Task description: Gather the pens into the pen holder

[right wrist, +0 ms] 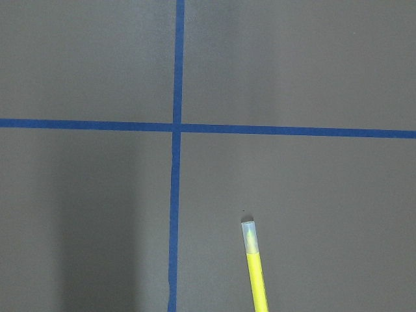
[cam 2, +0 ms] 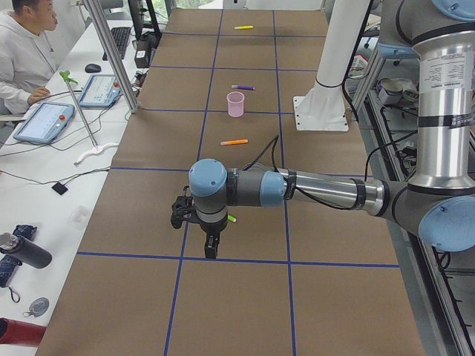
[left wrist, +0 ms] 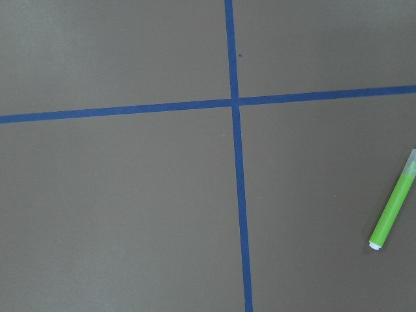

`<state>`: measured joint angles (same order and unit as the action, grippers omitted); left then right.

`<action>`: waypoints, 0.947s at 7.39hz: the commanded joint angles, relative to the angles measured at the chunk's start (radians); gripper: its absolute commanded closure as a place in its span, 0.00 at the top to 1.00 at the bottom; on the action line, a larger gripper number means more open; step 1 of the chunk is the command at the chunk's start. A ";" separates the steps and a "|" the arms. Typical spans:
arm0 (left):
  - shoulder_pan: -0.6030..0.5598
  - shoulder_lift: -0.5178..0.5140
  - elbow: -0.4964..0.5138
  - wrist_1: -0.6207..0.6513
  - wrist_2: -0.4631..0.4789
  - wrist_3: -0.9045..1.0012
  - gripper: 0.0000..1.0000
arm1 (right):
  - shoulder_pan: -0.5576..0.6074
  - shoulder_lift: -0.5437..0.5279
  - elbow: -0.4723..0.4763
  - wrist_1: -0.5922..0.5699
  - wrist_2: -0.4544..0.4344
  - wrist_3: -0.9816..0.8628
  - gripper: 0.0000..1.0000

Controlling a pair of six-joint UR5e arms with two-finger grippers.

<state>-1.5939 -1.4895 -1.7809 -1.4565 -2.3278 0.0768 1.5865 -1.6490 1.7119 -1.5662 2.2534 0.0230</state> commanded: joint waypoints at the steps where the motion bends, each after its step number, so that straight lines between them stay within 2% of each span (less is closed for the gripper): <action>1: 0.002 0.002 -0.014 0.004 0.001 -0.002 1.00 | 0.000 0.000 0.000 0.000 0.002 0.000 0.99; 6: 0.002 -0.017 -0.029 -0.005 -0.010 -0.015 1.00 | 0.000 0.014 0.012 0.003 0.003 0.002 0.99; 7: 0.002 -0.031 -0.046 -0.010 -0.008 -0.014 1.00 | -0.005 0.018 0.011 0.046 0.002 0.002 0.99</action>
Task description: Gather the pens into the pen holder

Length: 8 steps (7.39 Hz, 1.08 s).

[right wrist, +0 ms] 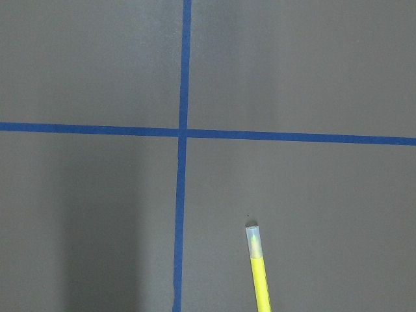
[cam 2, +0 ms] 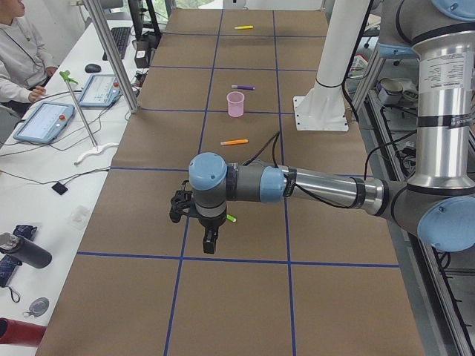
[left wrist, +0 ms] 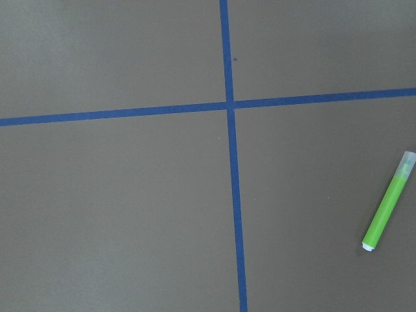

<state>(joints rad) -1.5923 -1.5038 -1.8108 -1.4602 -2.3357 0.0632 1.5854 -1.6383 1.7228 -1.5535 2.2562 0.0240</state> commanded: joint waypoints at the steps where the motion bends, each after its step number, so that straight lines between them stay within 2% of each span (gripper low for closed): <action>1: 0.000 -0.038 -0.016 -0.034 0.003 0.003 1.00 | -0.004 0.008 -0.002 0.167 -0.001 0.002 0.99; 2: 0.002 -0.038 -0.010 -0.131 0.001 0.004 1.00 | -0.002 -0.006 -0.011 0.296 -0.001 0.007 0.99; 4: 0.029 -0.046 0.068 -0.448 -0.002 0.003 1.00 | -0.018 -0.003 -0.014 0.334 0.003 0.013 0.99; 6: 0.067 -0.052 0.227 -0.689 -0.002 -0.008 1.00 | -0.022 -0.003 -0.029 0.343 0.000 0.010 0.99; 7: 0.086 -0.058 0.282 -0.816 -0.001 -0.041 1.00 | -0.024 -0.008 -0.037 0.389 0.000 0.008 0.99; 8: 0.121 -0.058 0.309 -0.913 0.001 -0.157 1.00 | -0.031 -0.011 -0.049 0.430 0.003 0.022 0.99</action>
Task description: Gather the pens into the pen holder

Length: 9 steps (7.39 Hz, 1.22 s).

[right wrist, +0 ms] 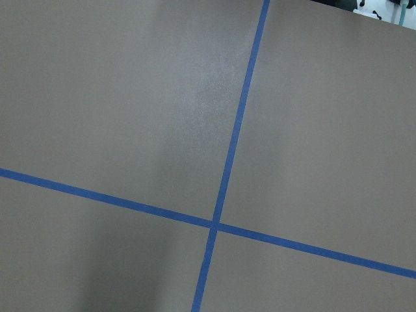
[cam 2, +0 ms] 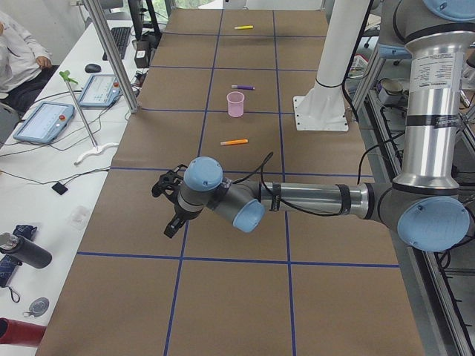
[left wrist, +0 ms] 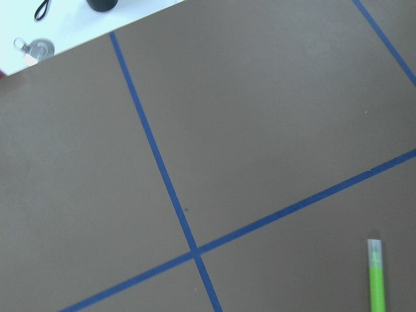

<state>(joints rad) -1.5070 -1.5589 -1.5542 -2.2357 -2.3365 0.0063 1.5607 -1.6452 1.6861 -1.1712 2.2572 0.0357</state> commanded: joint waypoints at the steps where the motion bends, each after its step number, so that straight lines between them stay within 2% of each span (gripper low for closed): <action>1: 0.142 -0.018 0.039 -0.154 0.002 -0.226 1.00 | -0.025 -0.004 -0.014 0.050 0.001 0.079 0.99; 2: 0.253 -0.027 0.036 -0.182 0.009 -0.320 0.99 | -0.049 -0.004 -0.014 0.053 -0.002 0.110 0.99; 3: 0.290 -0.030 0.036 -0.234 0.067 -0.429 0.99 | -0.056 -0.004 -0.014 0.053 -0.002 0.112 0.99; 5: 0.471 -0.020 0.037 -0.272 0.237 -0.608 1.00 | -0.056 -0.004 -0.014 0.053 -0.001 0.112 0.99; 6: 0.520 -0.017 0.042 -0.272 0.277 -0.608 1.00 | -0.056 -0.004 -0.014 0.053 -0.001 0.112 0.99; 7: 0.546 0.003 0.042 -0.283 0.278 -0.600 0.99 | -0.056 -0.004 -0.014 0.053 -0.001 0.112 0.99; 9: 0.568 0.023 0.045 -0.305 0.278 -0.568 0.82 | -0.057 -0.004 -0.014 0.051 -0.002 0.112 0.99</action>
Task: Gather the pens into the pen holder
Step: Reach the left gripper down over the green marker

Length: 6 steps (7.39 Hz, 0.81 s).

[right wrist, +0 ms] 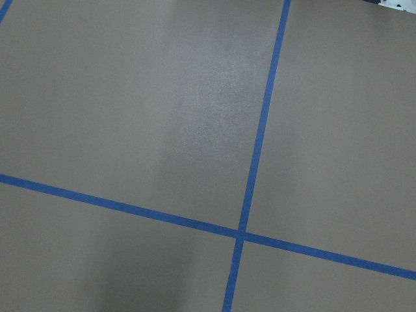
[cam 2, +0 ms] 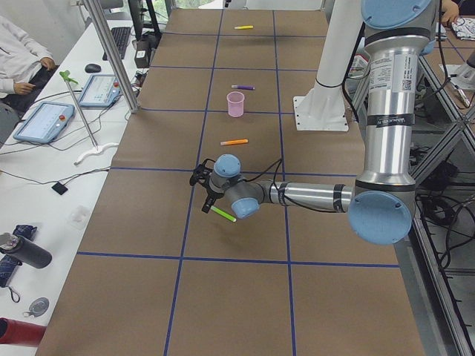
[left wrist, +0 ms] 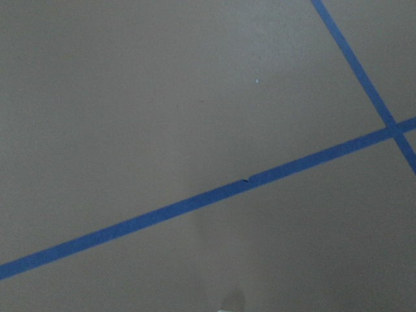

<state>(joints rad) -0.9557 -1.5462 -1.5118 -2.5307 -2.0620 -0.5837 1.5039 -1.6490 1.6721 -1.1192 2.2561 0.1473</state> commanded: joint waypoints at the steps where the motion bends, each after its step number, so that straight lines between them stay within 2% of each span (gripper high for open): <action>1: 0.017 0.011 0.004 -0.010 0.003 0.027 0.74 | 0.001 0.000 -0.002 -0.001 -0.001 0.000 0.99; 6: 0.029 0.018 0.021 -0.010 0.002 0.070 0.56 | -0.001 0.000 -0.002 -0.001 0.000 0.000 0.99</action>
<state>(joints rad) -0.9275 -1.5284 -1.4977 -2.5402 -2.0599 -0.5180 1.5034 -1.6490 1.6705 -1.1198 2.2557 0.1473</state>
